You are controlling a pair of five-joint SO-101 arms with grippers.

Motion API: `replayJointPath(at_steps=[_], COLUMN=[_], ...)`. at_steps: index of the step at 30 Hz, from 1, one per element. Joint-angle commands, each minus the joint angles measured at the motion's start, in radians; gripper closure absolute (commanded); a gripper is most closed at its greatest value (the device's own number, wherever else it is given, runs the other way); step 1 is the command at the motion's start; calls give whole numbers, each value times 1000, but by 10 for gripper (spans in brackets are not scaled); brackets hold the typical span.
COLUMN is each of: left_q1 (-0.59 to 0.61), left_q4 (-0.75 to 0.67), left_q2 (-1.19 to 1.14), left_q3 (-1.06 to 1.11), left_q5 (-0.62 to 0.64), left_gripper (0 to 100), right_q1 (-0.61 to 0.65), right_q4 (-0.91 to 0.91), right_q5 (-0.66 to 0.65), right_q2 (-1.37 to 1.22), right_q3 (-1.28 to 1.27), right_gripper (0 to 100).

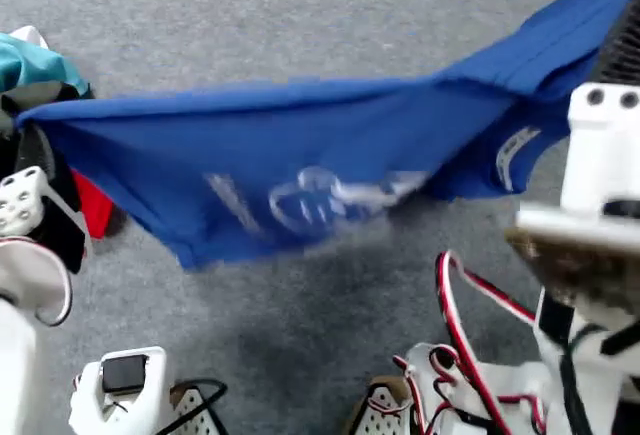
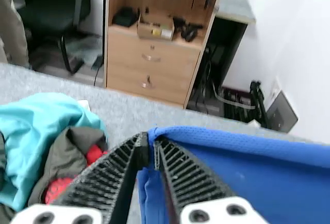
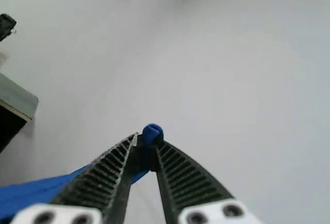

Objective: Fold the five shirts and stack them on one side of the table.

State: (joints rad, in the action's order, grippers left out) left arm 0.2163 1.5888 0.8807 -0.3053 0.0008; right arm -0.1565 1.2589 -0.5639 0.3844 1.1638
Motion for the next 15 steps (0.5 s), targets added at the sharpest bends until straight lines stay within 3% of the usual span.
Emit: replayJointPath(at_steps=[1, 15], left_q1=[6, 9], left_q4=[2, -38], left_q2=[33, 153], left_q3=[66, -28], left_q5=[5, -2], left_gripper=[981, 981], right_q1=[21, 25], right_q4=[-91, -324], right_q5=[78, 143], right_q2=[-15, -15], right_q3=[-15, -45], right_gripper=[997, 997])
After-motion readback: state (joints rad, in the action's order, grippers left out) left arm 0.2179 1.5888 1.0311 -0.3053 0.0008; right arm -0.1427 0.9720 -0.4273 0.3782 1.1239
